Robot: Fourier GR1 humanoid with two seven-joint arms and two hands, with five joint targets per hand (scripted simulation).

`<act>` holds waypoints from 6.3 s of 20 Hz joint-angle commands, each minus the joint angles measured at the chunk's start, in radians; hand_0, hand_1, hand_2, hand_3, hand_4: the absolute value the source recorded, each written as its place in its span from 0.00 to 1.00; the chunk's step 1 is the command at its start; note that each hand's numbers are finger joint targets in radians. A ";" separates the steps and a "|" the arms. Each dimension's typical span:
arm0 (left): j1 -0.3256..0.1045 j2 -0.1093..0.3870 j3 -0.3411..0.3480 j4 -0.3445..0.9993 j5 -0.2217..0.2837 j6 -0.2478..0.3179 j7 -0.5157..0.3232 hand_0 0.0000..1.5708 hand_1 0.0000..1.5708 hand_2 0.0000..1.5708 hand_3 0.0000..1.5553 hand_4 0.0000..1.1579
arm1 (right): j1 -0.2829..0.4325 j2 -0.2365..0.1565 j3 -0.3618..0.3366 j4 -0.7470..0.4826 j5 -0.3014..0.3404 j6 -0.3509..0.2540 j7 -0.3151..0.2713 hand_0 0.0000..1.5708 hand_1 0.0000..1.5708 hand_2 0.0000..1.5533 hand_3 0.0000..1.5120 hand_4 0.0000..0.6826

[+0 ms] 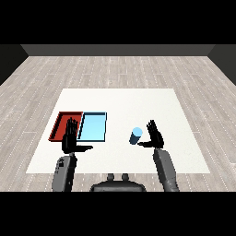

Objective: Pick the blue can and put it in the blue box

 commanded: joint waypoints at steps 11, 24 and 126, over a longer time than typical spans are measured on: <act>0.068 -0.020 -0.021 -0.037 -0.030 0.009 -0.039 0.00 0.00 0.00 0.00 0.00 | -0.062 0.017 0.028 0.139 -0.005 0.000 -0.046 0.00 0.00 0.00 0.00 0.00; 0.032 -0.009 -0.011 -0.065 -0.021 0.024 0.016 0.00 0.00 0.00 0.00 0.00 | -0.051 0.027 0.170 0.121 -0.058 -0.093 -0.070 0.00 0.00 0.00 0.00 0.00; -0.429 -0.038 -0.561 0.526 0.173 0.392 0.044 0.00 0.00 0.00 0.00 0.00 | -0.322 0.028 0.491 -0.145 0.021 -0.409 0.106 0.91 0.91 0.92 0.92 0.91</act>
